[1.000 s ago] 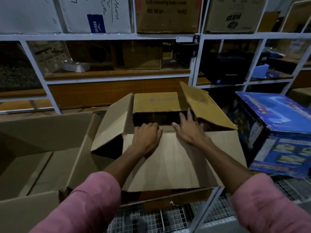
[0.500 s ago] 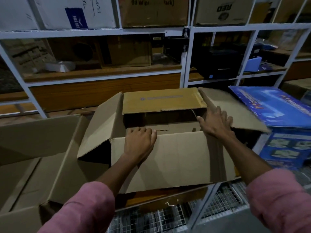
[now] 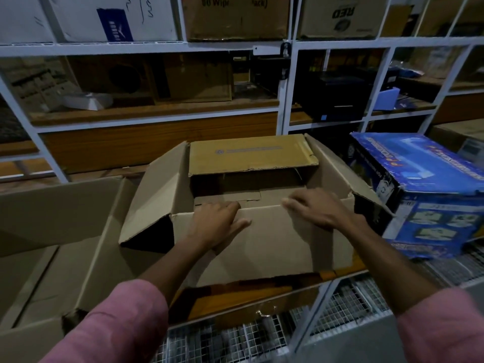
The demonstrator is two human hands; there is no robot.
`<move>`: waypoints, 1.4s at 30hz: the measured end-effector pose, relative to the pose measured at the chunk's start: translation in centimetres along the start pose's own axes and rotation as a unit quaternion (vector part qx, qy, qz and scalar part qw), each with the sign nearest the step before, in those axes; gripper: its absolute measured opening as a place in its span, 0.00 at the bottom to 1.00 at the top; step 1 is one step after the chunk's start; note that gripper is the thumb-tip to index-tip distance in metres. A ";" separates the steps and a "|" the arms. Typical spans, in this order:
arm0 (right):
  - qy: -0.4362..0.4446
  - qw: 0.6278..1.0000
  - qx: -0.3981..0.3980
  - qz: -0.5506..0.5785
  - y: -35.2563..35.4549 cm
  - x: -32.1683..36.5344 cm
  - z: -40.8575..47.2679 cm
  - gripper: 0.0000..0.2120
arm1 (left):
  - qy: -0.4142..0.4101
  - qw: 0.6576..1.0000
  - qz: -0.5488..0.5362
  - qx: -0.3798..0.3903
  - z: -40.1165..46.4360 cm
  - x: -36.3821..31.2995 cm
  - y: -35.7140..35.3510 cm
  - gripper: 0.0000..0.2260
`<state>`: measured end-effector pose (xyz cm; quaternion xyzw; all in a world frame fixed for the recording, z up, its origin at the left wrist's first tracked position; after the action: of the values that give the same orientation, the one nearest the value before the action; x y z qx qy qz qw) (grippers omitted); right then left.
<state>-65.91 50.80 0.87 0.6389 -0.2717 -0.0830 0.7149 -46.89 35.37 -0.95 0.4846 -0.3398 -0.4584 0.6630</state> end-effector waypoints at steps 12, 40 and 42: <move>0.058 0.998 -0.003 -0.024 -0.8 2.8 -3.0 0.02 | -0.015 1.000 -0.020 0.003 -2.4 -1.7 1.5 0.15; -0.020 0.982 0.188 0.022 -4.6 5.4 3.8 0.18 | 0.100 0.966 -0.156 0.182 -0.1 0.6 1.4 0.15; -0.031 0.966 0.257 -0.009 -6.3 4.8 6.7 0.22 | 0.117 0.939 -0.159 0.281 1.6 1.4 -0.1 0.16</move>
<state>-63.71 41.70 -3.60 0.8007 -0.3005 -0.0363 0.5170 -47.84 33.55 -0.55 0.7488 -0.2933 -0.3836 0.4539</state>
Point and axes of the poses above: each hand's wrist, its own z-axis towards the middle knuckle, its own y-axis out of the back of the hand, x = y × z, the point moved 6 cm from there along z, towards the middle knuckle, and after that the axes turned 1 degree about -z, right-handed, at the moved point
